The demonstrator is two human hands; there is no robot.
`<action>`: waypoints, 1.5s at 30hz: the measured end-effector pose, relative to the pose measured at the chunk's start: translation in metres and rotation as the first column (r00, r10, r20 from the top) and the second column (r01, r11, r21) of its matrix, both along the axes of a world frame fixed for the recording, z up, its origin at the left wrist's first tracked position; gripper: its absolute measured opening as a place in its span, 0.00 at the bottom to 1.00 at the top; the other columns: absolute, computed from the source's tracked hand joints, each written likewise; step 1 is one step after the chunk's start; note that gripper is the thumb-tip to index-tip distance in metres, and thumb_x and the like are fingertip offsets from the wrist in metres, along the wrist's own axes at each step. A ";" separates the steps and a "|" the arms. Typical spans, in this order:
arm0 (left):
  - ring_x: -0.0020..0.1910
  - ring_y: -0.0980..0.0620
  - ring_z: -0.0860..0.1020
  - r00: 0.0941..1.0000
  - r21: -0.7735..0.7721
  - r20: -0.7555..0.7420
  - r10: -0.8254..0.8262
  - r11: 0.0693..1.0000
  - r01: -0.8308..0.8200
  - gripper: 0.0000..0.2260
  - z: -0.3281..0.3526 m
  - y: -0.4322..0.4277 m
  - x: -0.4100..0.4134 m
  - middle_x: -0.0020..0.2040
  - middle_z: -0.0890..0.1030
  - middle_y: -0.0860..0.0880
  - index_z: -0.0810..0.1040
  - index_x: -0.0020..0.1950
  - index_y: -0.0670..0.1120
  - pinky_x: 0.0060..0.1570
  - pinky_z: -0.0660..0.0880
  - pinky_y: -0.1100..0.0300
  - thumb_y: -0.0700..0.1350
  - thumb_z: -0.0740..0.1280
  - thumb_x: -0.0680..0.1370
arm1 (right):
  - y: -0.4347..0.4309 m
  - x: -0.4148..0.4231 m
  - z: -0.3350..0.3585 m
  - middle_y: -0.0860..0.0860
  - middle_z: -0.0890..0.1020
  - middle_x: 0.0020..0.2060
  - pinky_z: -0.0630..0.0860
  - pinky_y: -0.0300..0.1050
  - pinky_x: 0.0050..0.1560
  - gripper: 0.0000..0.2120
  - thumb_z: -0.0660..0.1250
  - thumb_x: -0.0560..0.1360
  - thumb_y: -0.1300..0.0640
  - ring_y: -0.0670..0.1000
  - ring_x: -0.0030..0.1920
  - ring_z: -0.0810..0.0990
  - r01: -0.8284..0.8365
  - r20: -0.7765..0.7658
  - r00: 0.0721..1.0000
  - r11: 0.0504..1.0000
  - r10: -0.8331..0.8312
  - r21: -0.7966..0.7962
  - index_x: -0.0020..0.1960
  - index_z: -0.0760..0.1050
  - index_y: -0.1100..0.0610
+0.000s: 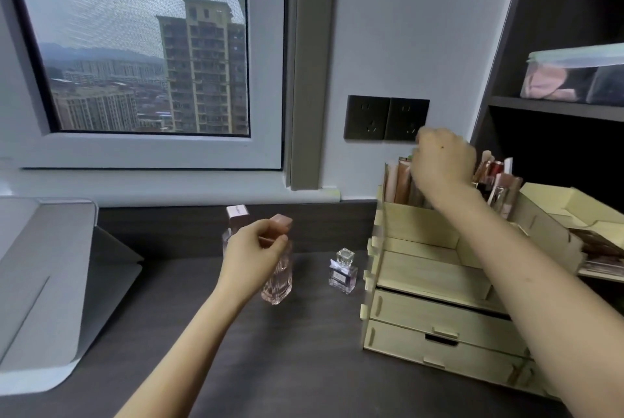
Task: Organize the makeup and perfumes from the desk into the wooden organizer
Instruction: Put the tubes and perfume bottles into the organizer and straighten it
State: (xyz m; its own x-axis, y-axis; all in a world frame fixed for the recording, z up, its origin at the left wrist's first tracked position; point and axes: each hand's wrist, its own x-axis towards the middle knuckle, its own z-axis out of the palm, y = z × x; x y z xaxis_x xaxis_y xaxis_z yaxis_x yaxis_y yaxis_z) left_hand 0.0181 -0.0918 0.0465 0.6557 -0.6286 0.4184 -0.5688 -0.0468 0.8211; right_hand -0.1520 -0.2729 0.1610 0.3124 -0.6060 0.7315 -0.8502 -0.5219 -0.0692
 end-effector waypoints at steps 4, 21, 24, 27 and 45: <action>0.35 0.63 0.76 1.000 0.002 -0.019 0.015 1.000 -0.015 0.03 -0.005 -0.002 0.004 0.34 0.80 0.55 0.81 0.42 0.46 0.33 0.68 0.78 0.40 0.68 0.73 | 0.052 0.025 -0.017 0.59 0.81 0.48 0.72 0.47 0.43 0.09 0.60 0.74 0.65 0.61 0.49 0.79 -0.214 -0.123 0.969 0.977 0.212 -0.002 0.51 0.77 0.62; 0.35 0.63 0.79 0.999 -0.005 -0.044 0.027 1.000 -0.027 0.08 -0.009 0.017 0.011 0.35 0.82 0.57 0.80 0.37 0.52 0.32 0.70 0.77 0.40 0.67 0.73 | 0.039 0.106 -0.166 0.63 0.66 0.68 0.70 0.54 0.63 0.24 0.60 0.76 0.63 0.64 0.68 0.66 0.124 -0.198 0.980 0.716 0.021 0.687 0.71 0.60 0.59; 0.34 0.64 0.78 0.998 -0.001 -0.052 0.026 1.000 -0.026 0.07 -0.009 0.020 0.011 0.35 0.82 0.57 0.81 0.38 0.51 0.31 0.69 0.77 0.40 0.67 0.73 | 0.042 0.105 -0.172 0.61 0.68 0.66 0.68 0.52 0.64 0.20 0.59 0.76 0.63 0.62 0.66 0.69 0.123 -0.220 0.975 0.757 0.028 0.641 0.68 0.65 0.61; 0.34 0.62 0.78 0.998 -0.015 -0.061 0.027 1.000 -0.028 0.07 -0.008 0.024 0.011 0.35 0.82 0.57 0.80 0.37 0.52 0.30 0.68 0.78 0.40 0.67 0.72 | 0.047 0.102 -0.173 0.62 0.70 0.65 0.70 0.54 0.62 0.20 0.60 0.75 0.64 0.63 0.66 0.69 0.097 -0.221 0.973 0.750 0.068 0.655 0.67 0.66 0.60; 0.40 0.54 0.78 0.872 -0.067 -0.285 -0.398 0.916 0.396 0.07 0.007 0.034 -0.031 0.45 0.83 0.51 0.79 0.51 0.50 0.41 0.77 0.63 0.43 0.69 0.74 | 0.139 -0.007 -0.083 0.37 0.76 0.38 0.69 0.25 0.35 0.25 0.75 0.66 0.60 0.36 0.36 0.75 -0.646 0.429 0.761 0.630 0.487 0.431 0.60 0.73 0.47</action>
